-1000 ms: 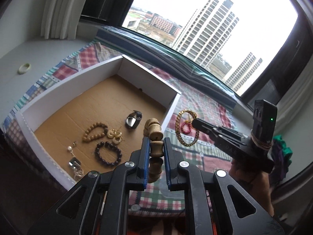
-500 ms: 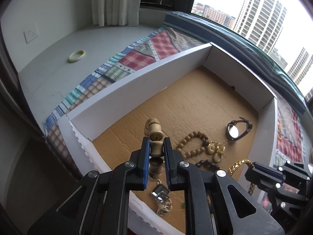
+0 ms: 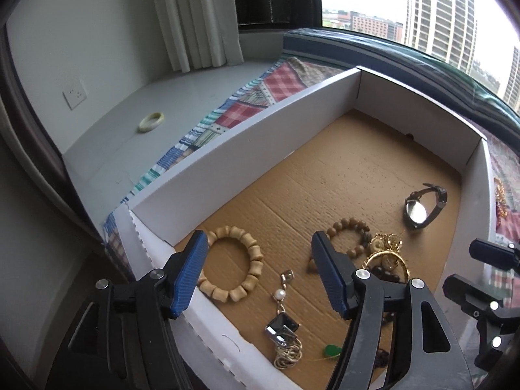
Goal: Organize jewelry
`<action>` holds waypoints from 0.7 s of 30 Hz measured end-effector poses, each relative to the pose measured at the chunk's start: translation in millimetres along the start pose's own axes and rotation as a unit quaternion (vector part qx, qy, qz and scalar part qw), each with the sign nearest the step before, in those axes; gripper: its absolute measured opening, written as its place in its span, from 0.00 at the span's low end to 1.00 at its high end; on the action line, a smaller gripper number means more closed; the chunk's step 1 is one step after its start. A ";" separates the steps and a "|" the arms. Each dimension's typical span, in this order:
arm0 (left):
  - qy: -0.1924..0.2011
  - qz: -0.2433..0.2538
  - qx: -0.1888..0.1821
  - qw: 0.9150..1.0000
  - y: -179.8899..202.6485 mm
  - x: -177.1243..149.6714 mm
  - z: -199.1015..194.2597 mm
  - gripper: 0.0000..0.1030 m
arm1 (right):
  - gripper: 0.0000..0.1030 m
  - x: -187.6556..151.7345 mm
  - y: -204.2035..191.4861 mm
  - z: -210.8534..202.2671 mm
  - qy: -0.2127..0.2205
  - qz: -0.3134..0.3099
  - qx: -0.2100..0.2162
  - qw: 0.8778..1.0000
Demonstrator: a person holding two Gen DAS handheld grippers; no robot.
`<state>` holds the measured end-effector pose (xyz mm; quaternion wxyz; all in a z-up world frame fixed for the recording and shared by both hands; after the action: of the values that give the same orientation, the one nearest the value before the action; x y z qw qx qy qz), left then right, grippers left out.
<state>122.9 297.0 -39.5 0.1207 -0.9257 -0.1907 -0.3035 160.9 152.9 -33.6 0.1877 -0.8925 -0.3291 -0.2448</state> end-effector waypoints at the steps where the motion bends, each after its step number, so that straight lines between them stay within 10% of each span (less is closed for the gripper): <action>1: 0.004 0.001 0.001 1.000 1.5 0.4 -3.5 0.68 | 0.56 -1.3 3.1 -5.5 0.005 0.002 -0.006 1.000; 10: 0.031 0.024 -0.028 0.999 36.2 -8.0 -45.7 0.70 | 0.67 -31.7 36.5 -52.7 0.039 0.026 -0.051 0.998; 21: -0.002 0.099 -0.257 0.961 155.7 -70.3 -103.2 0.90 | 0.79 -168.3 150.3 -95.1 0.034 0.154 -0.163 0.974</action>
<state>83.7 102.5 -17.8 -0.0923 -0.9405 -0.0138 -0.3268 121.5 -84.9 -77.1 0.0860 -0.9423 -0.1369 -0.2931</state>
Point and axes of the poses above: each gripper's, at about its wrist camera, not at the fingertips, and z roughly the way its jaws point, y to its right, x to its top, the point moved 5 cm from there along z, roughly the way its jaws point, and after that the axes turned 2 degrees about -y, right-handed, at the moved point
